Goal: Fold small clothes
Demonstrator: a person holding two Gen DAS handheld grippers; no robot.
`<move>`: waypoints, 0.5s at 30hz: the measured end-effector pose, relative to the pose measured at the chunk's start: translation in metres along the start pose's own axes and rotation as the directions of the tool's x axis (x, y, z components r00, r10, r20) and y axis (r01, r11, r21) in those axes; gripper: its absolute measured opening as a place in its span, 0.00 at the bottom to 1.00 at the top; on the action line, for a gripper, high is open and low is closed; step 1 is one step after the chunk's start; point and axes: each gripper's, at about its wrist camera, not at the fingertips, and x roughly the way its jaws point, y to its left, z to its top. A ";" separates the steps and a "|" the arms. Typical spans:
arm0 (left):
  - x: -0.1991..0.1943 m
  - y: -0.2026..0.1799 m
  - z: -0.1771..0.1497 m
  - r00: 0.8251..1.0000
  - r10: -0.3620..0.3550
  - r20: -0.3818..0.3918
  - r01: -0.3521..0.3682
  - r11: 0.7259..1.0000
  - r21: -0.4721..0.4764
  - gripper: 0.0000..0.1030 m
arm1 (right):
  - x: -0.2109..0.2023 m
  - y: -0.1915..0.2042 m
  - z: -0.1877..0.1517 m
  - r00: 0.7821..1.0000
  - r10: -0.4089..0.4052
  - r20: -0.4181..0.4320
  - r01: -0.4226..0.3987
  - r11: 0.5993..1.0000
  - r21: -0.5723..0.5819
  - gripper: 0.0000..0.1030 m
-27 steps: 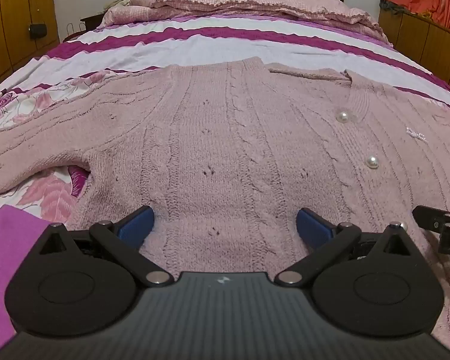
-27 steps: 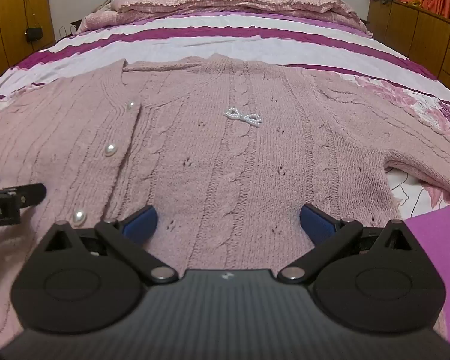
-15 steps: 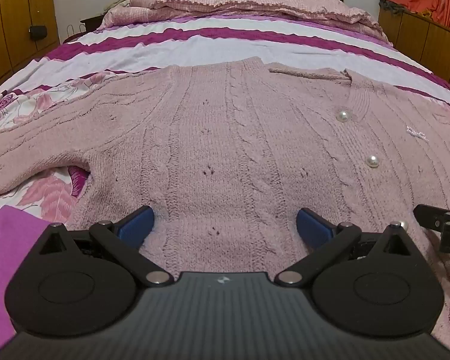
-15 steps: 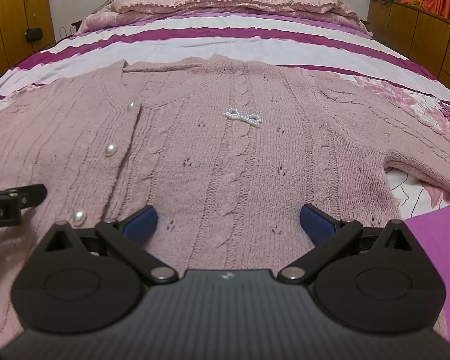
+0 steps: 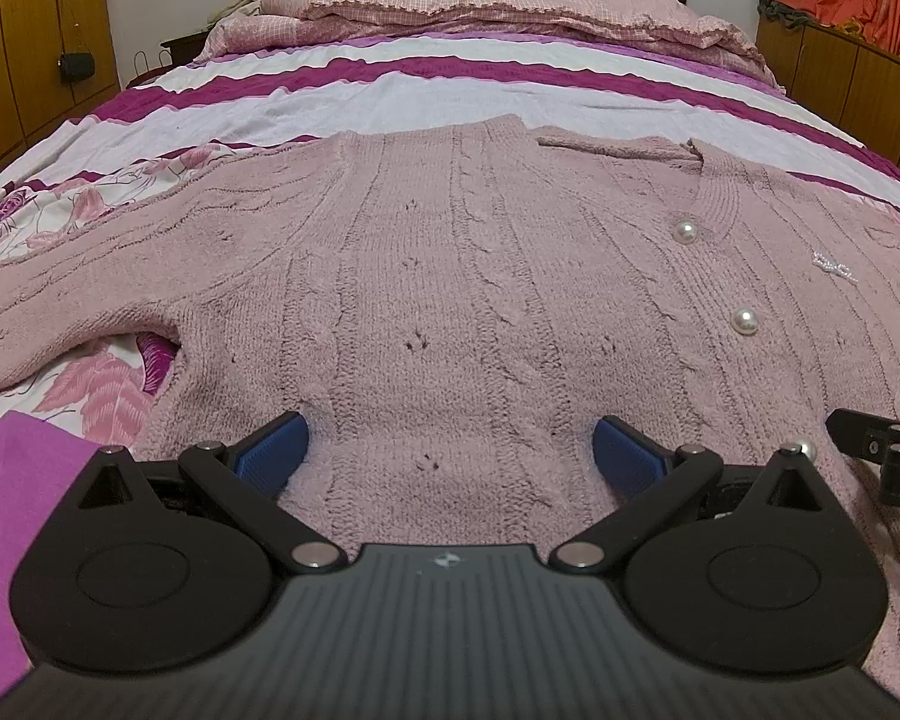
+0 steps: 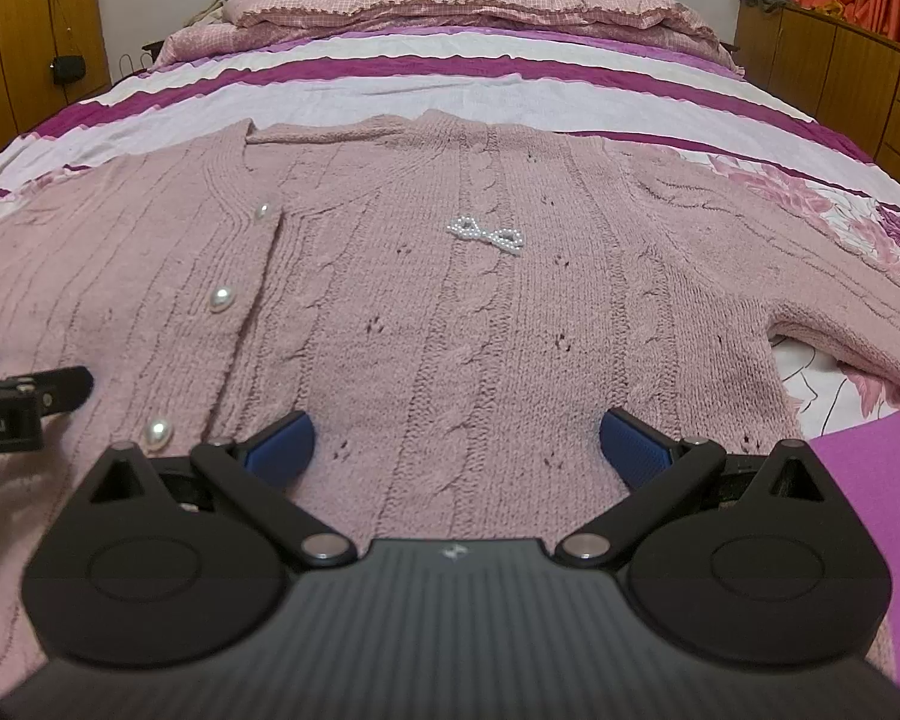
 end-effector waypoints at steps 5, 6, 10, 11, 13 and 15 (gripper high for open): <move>0.000 0.000 0.000 1.000 0.000 0.000 0.000 1.000 0.000 1.00 | 0.000 0.000 0.000 1.000 0.000 0.000 0.000 1.000 0.000 1.00; 0.000 0.000 0.000 1.000 0.000 0.001 0.000 1.000 0.000 1.00 | 0.000 0.000 0.000 1.000 0.000 0.000 0.000 1.000 0.000 1.00; 0.000 0.000 0.000 1.000 0.000 0.001 0.000 1.000 0.001 1.00 | 0.001 -0.001 0.000 1.000 -0.001 0.000 0.001 1.000 -0.001 1.00; 0.000 0.000 0.000 1.000 0.001 0.001 -0.001 1.000 0.001 1.00 | 0.001 -0.001 0.000 1.000 -0.001 0.000 0.001 1.000 -0.001 1.00; 0.000 0.000 0.000 1.000 0.001 0.001 -0.001 1.000 0.001 1.00 | 0.001 0.000 0.000 1.000 -0.001 0.000 0.001 1.000 -0.001 1.00; 0.000 0.000 0.000 1.000 0.001 0.001 -0.001 1.000 0.001 1.00 | 0.001 0.000 0.000 1.000 -0.001 0.000 0.001 1.000 -0.001 1.00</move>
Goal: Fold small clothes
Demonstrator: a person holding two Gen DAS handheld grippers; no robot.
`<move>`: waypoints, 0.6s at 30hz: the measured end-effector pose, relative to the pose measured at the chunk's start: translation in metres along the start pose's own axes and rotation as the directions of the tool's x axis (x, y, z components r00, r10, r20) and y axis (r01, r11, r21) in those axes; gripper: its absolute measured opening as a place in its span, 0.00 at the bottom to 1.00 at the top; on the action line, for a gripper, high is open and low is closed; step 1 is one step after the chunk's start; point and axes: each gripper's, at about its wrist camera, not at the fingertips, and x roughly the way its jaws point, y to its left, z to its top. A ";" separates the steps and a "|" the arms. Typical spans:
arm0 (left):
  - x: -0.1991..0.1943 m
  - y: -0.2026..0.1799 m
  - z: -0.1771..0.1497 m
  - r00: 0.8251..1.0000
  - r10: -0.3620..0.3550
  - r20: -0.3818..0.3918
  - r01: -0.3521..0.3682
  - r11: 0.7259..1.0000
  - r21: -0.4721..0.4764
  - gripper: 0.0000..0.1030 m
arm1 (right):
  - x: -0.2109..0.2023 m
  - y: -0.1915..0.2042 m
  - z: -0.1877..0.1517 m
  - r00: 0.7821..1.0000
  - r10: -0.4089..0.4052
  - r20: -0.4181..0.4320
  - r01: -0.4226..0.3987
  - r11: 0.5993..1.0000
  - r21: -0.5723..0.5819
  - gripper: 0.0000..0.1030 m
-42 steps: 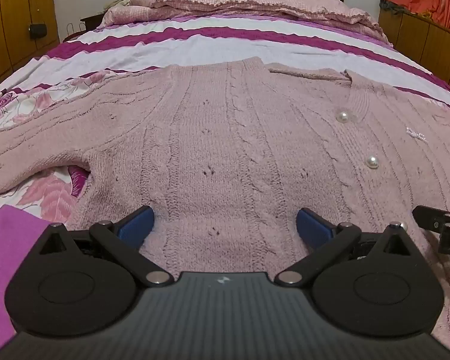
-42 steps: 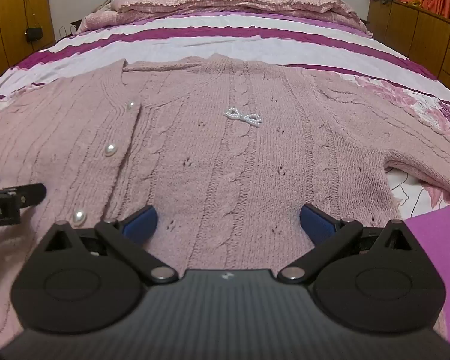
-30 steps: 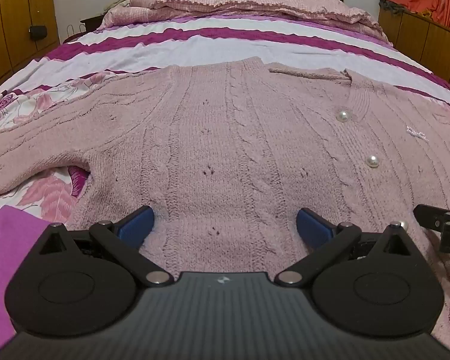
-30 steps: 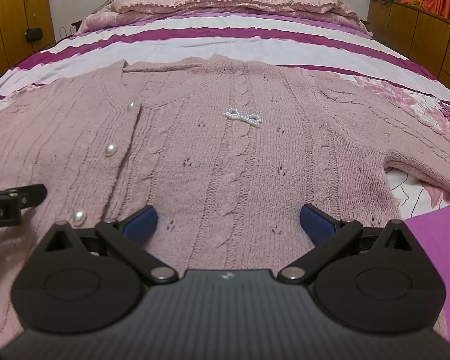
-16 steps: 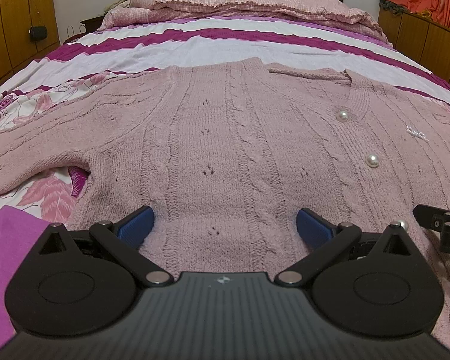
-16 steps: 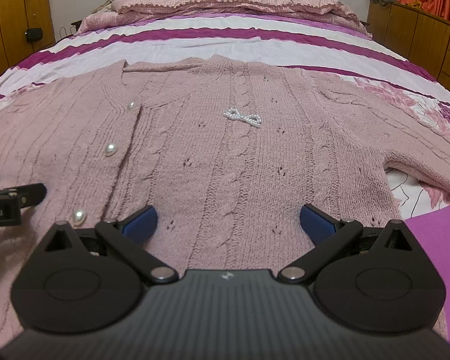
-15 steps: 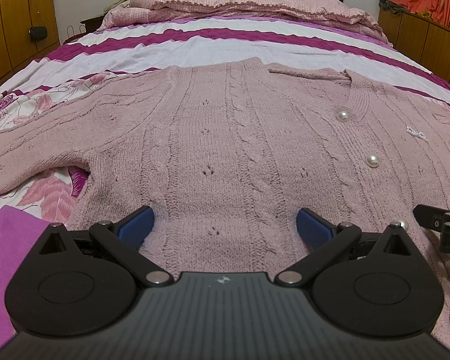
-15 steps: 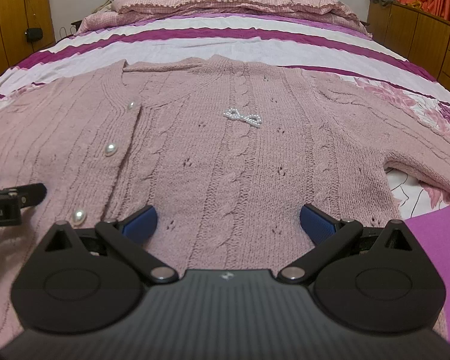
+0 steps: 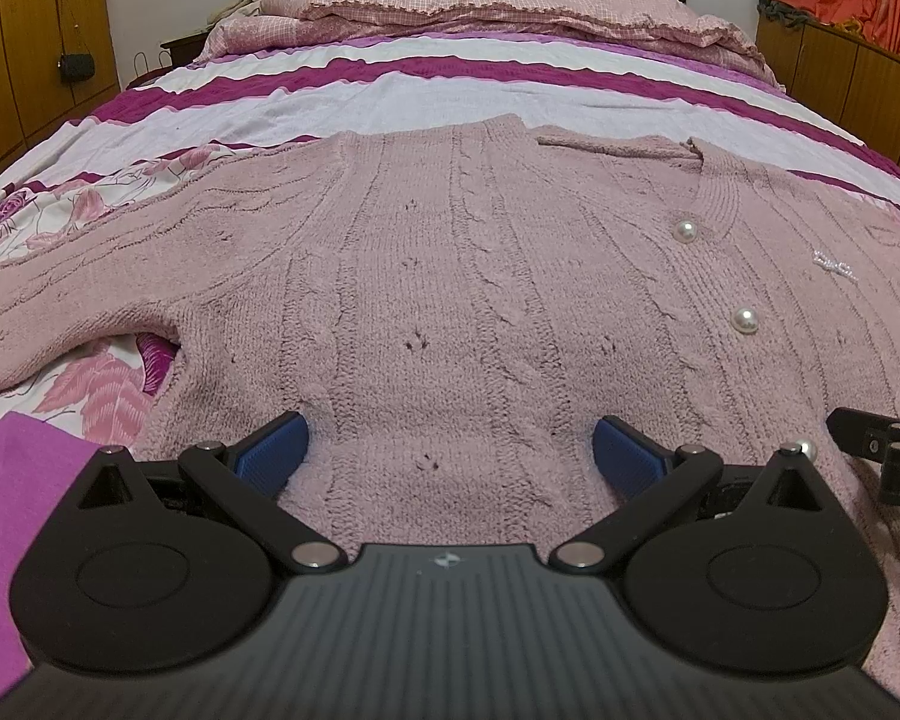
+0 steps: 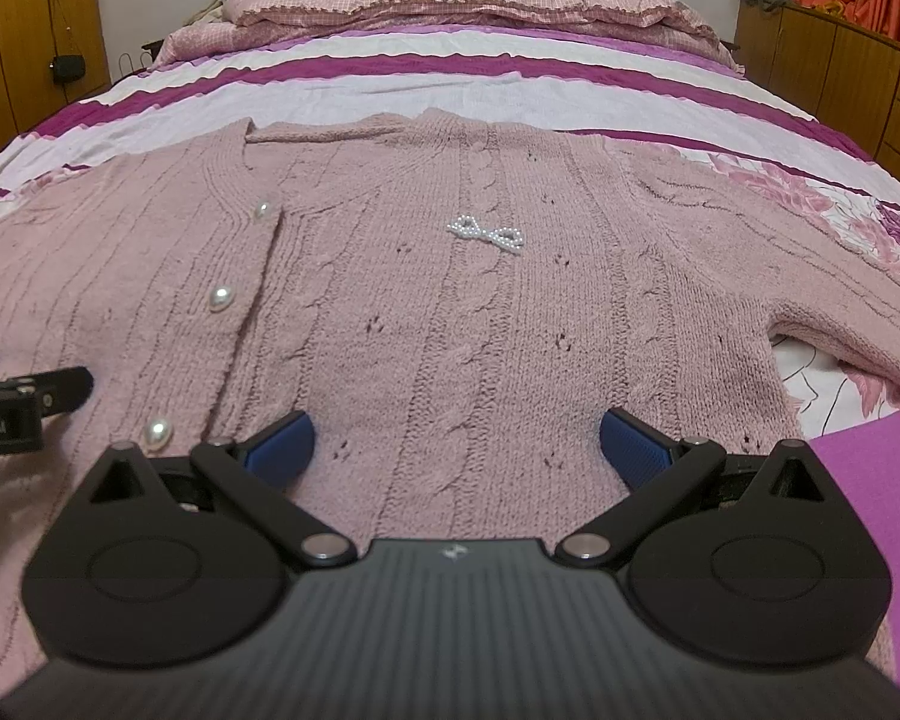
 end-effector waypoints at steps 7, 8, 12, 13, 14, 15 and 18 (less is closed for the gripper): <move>0.000 0.000 0.000 1.000 0.000 0.000 0.000 1.000 0.000 1.00 | 0.001 -0.003 0.001 1.000 0.007 0.000 -0.007 1.000 0.012 1.00; 0.000 0.000 0.000 1.000 0.000 0.000 0.000 1.000 0.000 1.00 | 0.000 -0.003 0.001 1.000 0.008 0.000 -0.008 1.000 0.012 1.00; 0.000 0.000 0.000 1.000 0.001 0.000 -0.001 1.000 0.001 1.00 | 0.001 -0.003 0.000 1.000 0.008 0.000 -0.008 1.000 0.016 1.00; 0.000 0.000 0.000 1.000 0.001 0.001 -0.001 1.000 0.001 1.00 | 0.001 -0.002 0.000 1.000 0.008 -0.001 -0.008 1.000 0.016 1.00; 0.000 0.000 0.000 1.000 0.000 0.001 0.000 1.000 -0.001 1.00 | 0.002 -0.002 0.000 1.000 0.006 -0.001 -0.006 1.000 0.016 1.00; 0.000 0.000 0.000 1.000 0.001 0.001 -0.001 1.000 -0.001 1.00 | 0.002 -0.002 0.000 1.000 0.007 -0.001 -0.007 1.000 0.016 1.00; 0.000 0.001 0.000 1.000 -0.001 -0.001 0.001 1.000 -0.006 1.00 | 0.002 -0.003 0.001 1.000 0.009 -0.004 -0.009 1.000 0.020 1.00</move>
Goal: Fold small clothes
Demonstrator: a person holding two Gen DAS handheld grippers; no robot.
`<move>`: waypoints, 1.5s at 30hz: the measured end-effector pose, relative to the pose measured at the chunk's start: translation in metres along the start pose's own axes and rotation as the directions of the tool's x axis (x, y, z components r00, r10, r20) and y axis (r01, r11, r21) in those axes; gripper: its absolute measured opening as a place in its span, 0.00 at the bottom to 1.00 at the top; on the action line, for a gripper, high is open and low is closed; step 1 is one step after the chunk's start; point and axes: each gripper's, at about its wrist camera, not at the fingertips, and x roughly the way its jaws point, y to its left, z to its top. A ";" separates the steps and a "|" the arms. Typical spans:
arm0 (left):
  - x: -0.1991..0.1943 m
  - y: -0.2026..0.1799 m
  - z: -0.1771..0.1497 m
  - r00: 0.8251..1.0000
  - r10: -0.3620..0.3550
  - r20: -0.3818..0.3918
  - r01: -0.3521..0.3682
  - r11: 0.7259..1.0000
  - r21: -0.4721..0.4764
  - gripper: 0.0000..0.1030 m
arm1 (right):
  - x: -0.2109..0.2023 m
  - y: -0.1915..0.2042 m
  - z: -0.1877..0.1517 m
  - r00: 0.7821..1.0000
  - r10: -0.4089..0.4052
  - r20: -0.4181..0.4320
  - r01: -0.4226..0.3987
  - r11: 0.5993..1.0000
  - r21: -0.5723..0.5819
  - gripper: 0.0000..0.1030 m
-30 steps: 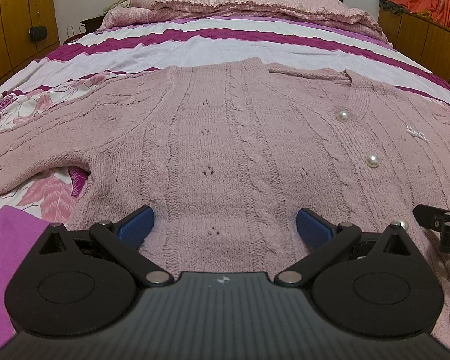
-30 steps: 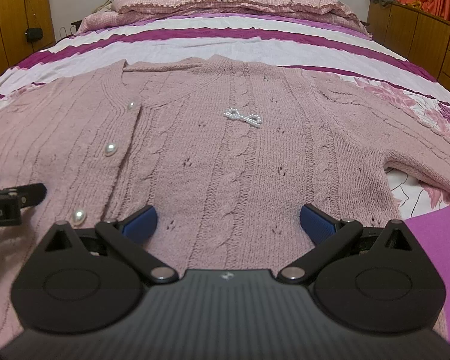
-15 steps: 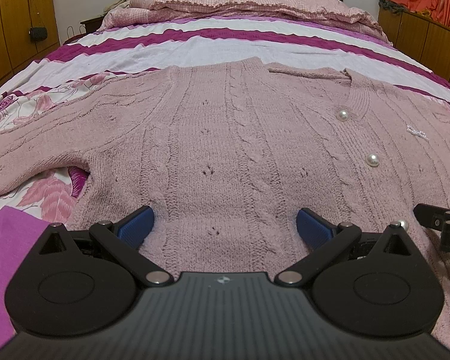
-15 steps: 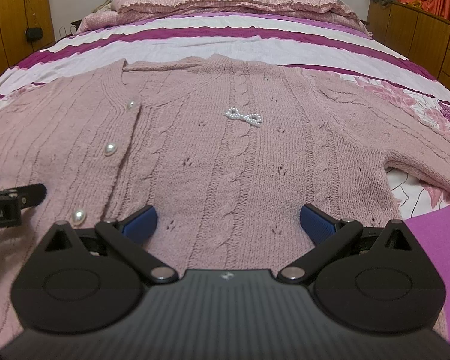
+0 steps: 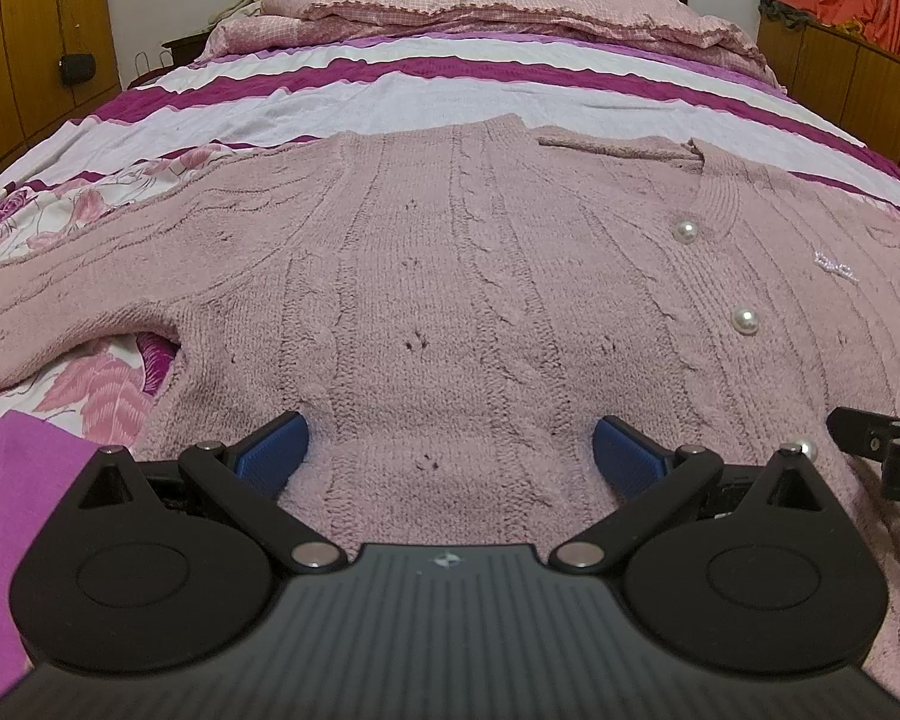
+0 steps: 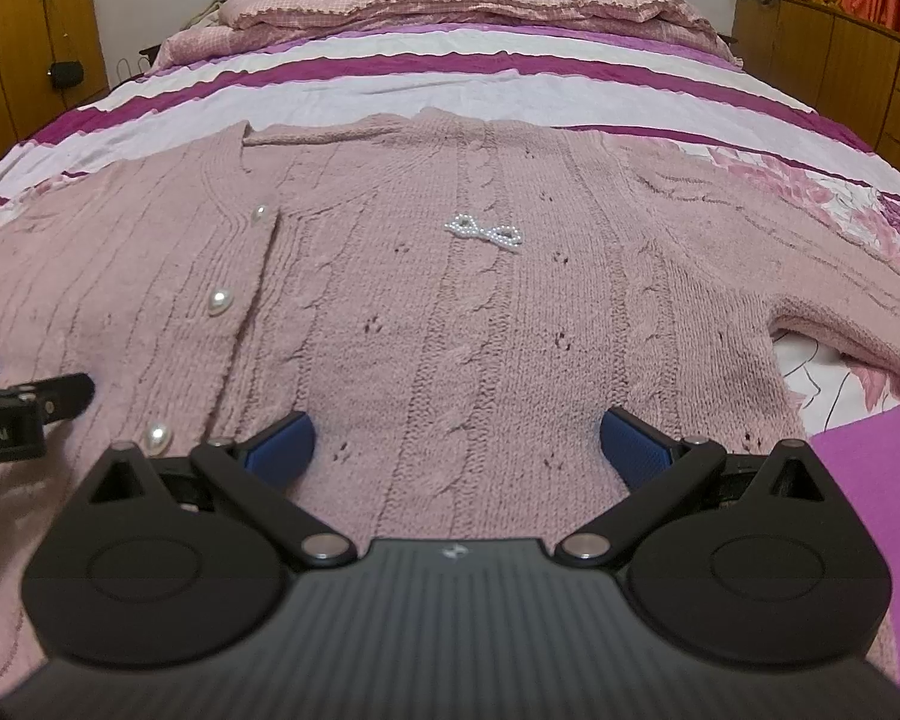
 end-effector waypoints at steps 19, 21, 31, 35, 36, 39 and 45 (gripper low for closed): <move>-0.030 -0.004 0.032 0.998 -0.065 0.002 0.065 0.998 0.011 1.00 | -0.041 -0.037 0.025 0.993 0.110 0.040 -0.113 0.991 0.075 1.00; -0.038 -0.010 0.038 0.998 -0.066 0.011 0.066 0.998 0.013 1.00 | -0.052 -0.047 0.029 0.993 0.097 0.066 -0.099 0.994 0.036 1.00; -0.050 -0.026 0.048 0.998 -0.068 0.017 0.068 0.997 0.023 1.00 | -0.055 -0.146 0.016 0.994 -0.097 0.056 0.097 0.995 0.006 1.00; -0.046 -0.030 0.045 0.998 -0.058 0.005 0.058 0.998 0.027 1.00 | -0.042 -0.188 0.002 0.983 -0.180 0.014 0.180 0.983 0.047 1.00; -0.045 -0.031 0.044 0.998 -0.055 0.000 0.055 0.998 0.027 1.00 | -0.039 -0.195 -0.002 0.979 -0.203 0.013 0.202 0.978 0.045 1.00; -0.042 -0.033 0.041 0.999 -0.052 -0.013 0.052 0.998 0.026 1.00 | -0.031 -0.215 -0.009 0.963 -0.267 0.023 0.267 0.964 0.019 1.00; -0.041 -0.037 0.037 0.999 -0.029 -0.023 0.030 0.998 0.049 1.00 | -0.009 -0.261 -0.016 0.941 -0.335 0.042 0.333 0.942 0.048 0.90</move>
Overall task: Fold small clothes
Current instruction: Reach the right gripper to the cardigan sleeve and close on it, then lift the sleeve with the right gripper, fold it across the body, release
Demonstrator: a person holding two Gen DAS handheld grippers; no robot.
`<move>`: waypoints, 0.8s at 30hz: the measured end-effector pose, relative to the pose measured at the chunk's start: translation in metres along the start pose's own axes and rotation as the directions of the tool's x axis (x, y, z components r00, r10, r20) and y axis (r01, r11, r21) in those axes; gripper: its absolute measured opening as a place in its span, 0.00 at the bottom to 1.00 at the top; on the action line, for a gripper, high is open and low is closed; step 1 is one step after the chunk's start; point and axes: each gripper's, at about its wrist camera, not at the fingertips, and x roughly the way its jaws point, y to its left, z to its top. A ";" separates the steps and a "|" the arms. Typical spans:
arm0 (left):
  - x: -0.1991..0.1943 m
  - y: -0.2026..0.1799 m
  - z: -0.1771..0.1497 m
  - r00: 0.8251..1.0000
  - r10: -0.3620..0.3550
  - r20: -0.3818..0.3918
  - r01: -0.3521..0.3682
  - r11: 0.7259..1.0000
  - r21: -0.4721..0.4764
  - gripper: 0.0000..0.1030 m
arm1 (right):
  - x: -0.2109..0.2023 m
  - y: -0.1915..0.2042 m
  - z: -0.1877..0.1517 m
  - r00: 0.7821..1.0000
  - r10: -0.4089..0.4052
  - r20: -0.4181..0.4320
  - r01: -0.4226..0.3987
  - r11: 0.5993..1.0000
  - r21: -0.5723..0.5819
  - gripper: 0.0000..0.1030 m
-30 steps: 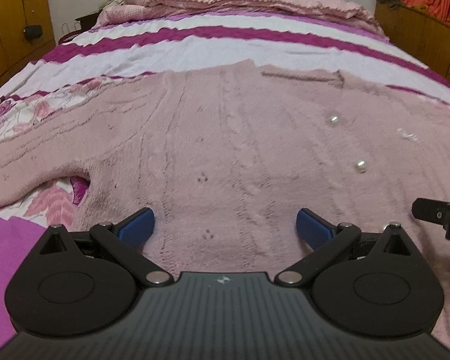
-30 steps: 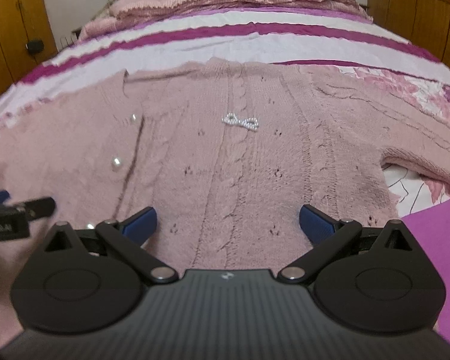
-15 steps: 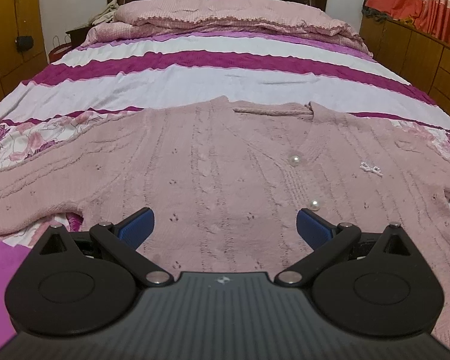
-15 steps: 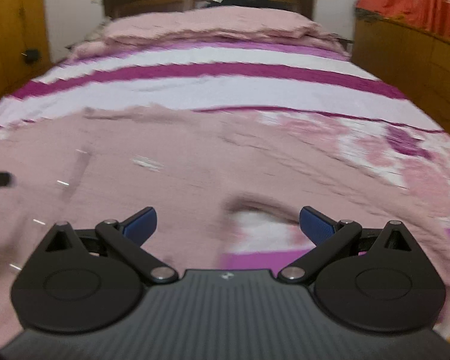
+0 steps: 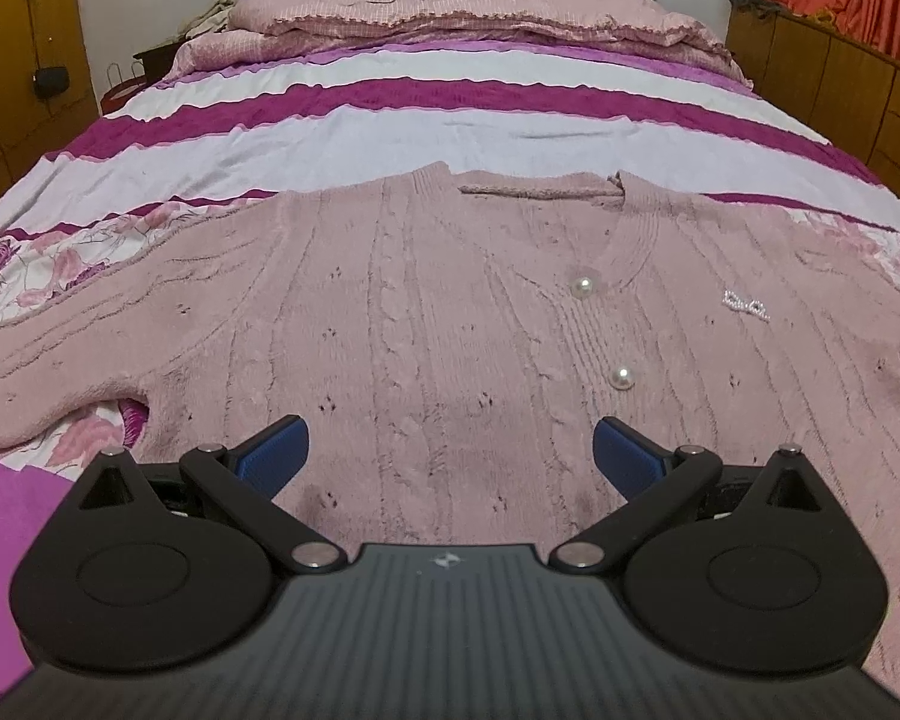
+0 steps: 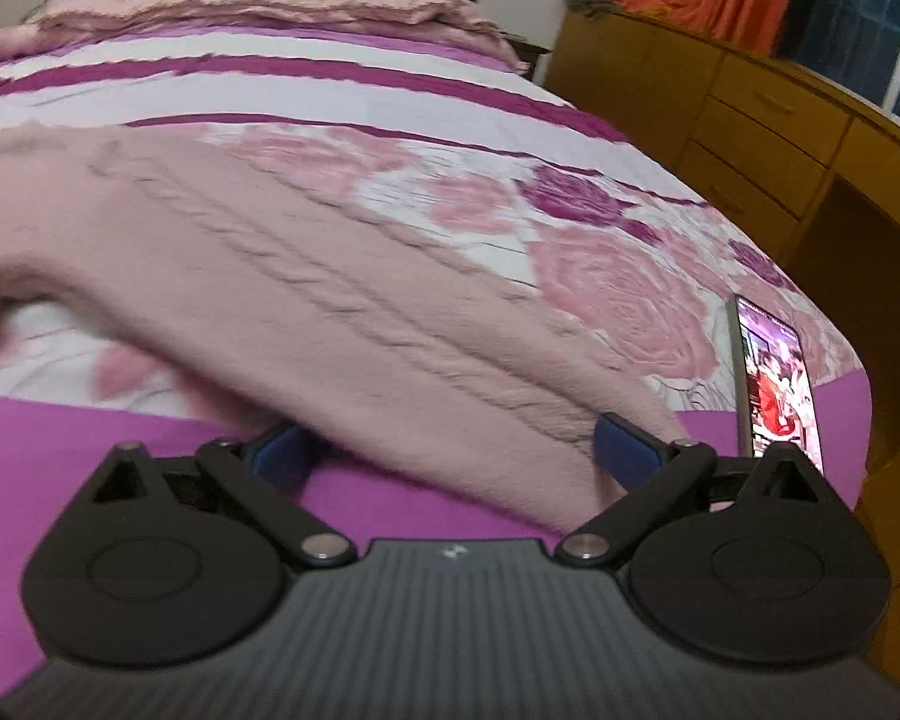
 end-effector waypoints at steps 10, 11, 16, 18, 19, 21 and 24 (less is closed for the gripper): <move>-0.009 0.008 0.001 1.000 0.024 0.011 -0.024 1.000 -0.003 1.00 | -0.020 -0.015 0.021 0.998 -0.024 0.056 0.014 0.985 0.170 0.10; -0.011 0.009 0.001 1.000 0.024 0.017 -0.024 1.000 -0.003 1.00 | -0.026 -0.014 0.025 0.997 -0.023 0.074 0.009 0.984 0.178 0.10; -0.022 0.016 0.004 0.999 0.029 0.044 -0.029 1.000 -0.011 1.00 | -0.061 -0.004 0.056 0.983 0.033 0.179 -0.073 0.973 0.221 0.10; -0.025 0.022 0.004 0.998 0.034 0.049 -0.033 0.999 -0.024 1.00 | -0.072 0.003 0.070 0.975 0.054 0.218 -0.102 0.971 0.217 0.10; -0.027 0.025 0.005 0.998 0.035 0.048 -0.034 0.999 -0.029 1.00 | -0.079 0.009 0.079 0.969 0.070 0.237 -0.123 0.968 0.217 0.10; -0.030 0.031 0.004 0.998 0.041 0.051 -0.039 0.999 -0.032 1.00 | -0.089 0.021 0.093 0.958 0.105 0.267 -0.166 0.962 0.216 0.10; -0.037 0.040 0.004 0.996 0.050 0.068 -0.048 0.998 -0.033 1.00 | -0.106 0.048 0.116 0.936 0.155 0.315 -0.220 0.958 0.182 0.10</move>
